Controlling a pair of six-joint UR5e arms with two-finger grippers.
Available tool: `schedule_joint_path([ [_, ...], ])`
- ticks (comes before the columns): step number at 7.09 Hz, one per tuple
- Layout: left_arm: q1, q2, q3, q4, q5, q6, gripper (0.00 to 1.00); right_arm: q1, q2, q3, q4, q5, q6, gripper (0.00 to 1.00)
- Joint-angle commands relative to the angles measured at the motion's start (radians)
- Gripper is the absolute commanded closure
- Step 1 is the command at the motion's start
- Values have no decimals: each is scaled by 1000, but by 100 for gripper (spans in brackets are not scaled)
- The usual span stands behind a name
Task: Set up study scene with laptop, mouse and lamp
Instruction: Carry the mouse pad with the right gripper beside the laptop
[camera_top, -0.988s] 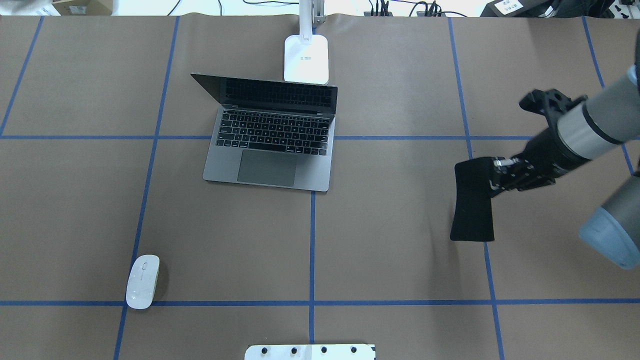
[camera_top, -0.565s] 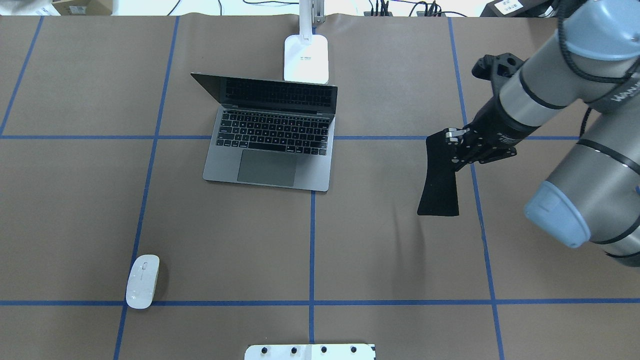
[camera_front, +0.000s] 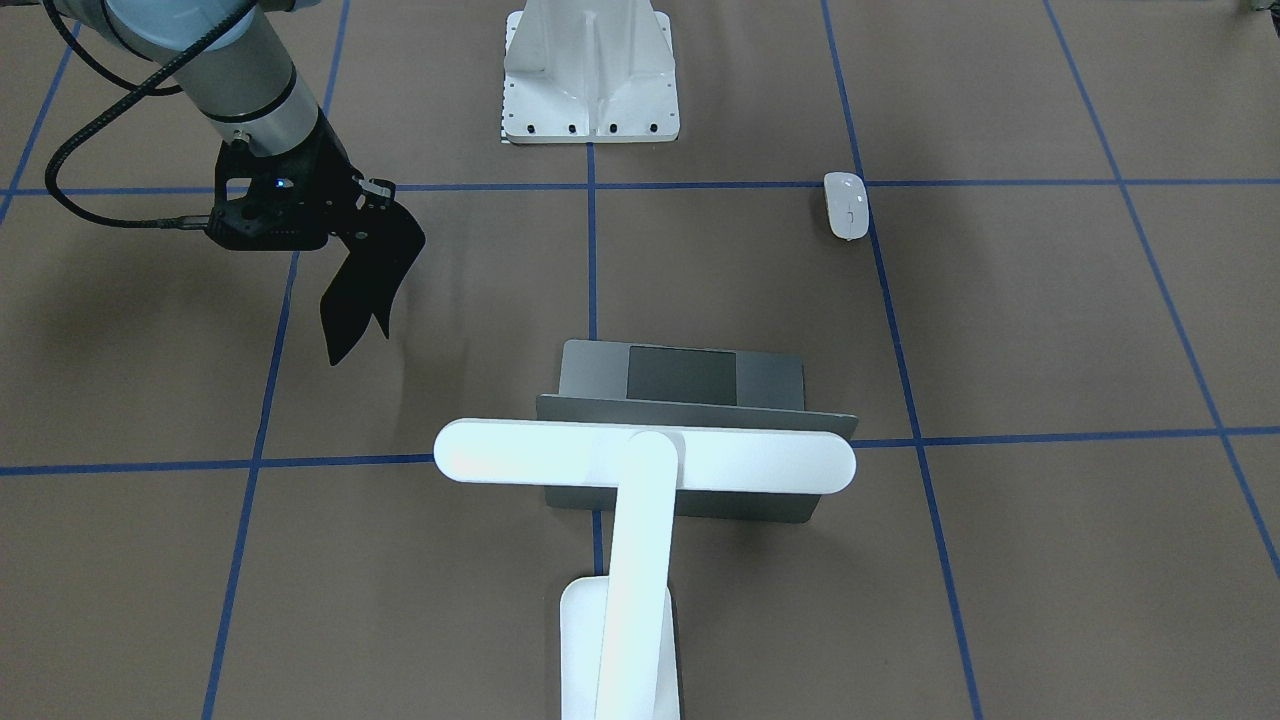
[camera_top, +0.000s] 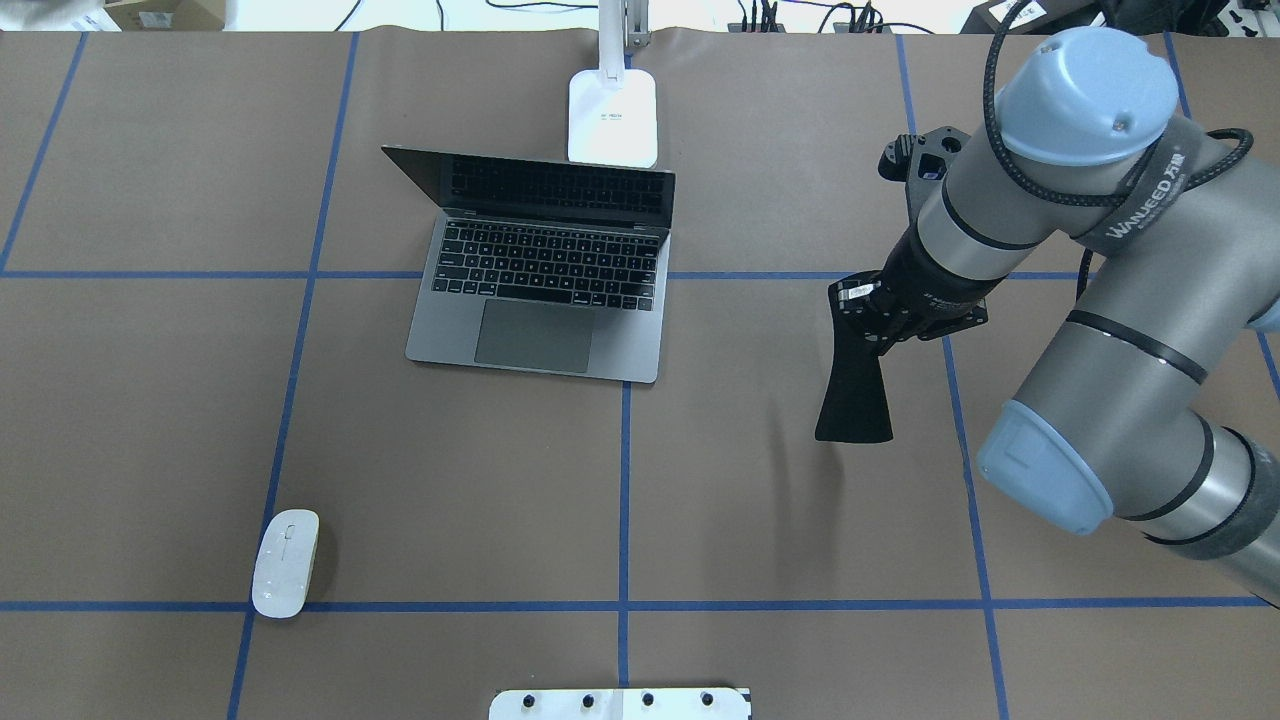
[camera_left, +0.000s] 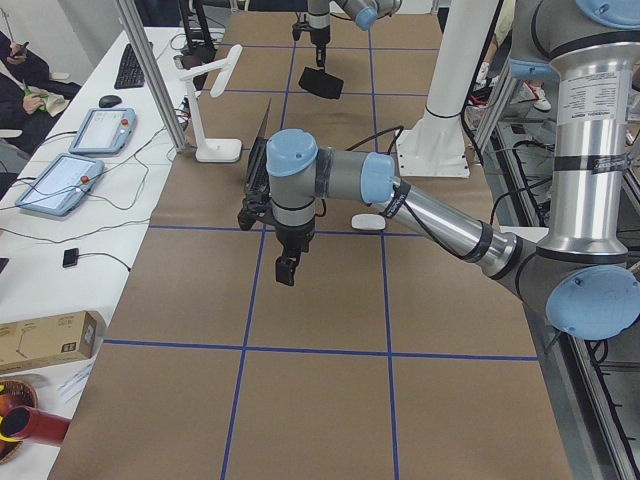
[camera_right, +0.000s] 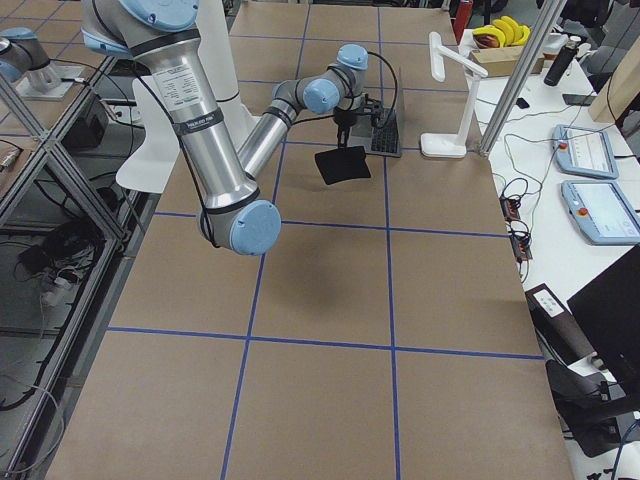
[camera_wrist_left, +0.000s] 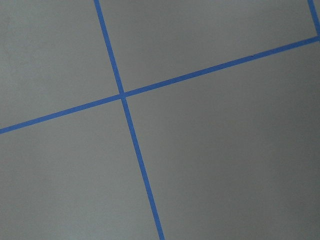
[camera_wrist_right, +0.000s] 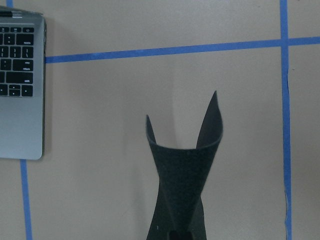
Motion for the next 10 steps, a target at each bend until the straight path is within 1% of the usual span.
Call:
schedule_joint_path([
  [1,-3,0,0,0,0,3,1,-14,51,-25,-1,-21,1,100],
  [2,-3,0,0,0,0,3,1,-14,59,-31,-1,-24,3,100],
  [4,-3,0,1,0,2,3,1,-20,65,-38,3,-67,1,100],
  [5,-3,0,0,0,0,3,1,-23,95,-54,3,-76,1,98],
  [6,-3,0,1,0,2,3,0,-23,120,-74,3,-88,9,51],
  [7,-3,0,1,2,0,1,1,-25,125,-74,3,-97,12,1],
  [10,-3,-1,1,2,2,1,1,-25,125,-73,3,-102,10,0],
])
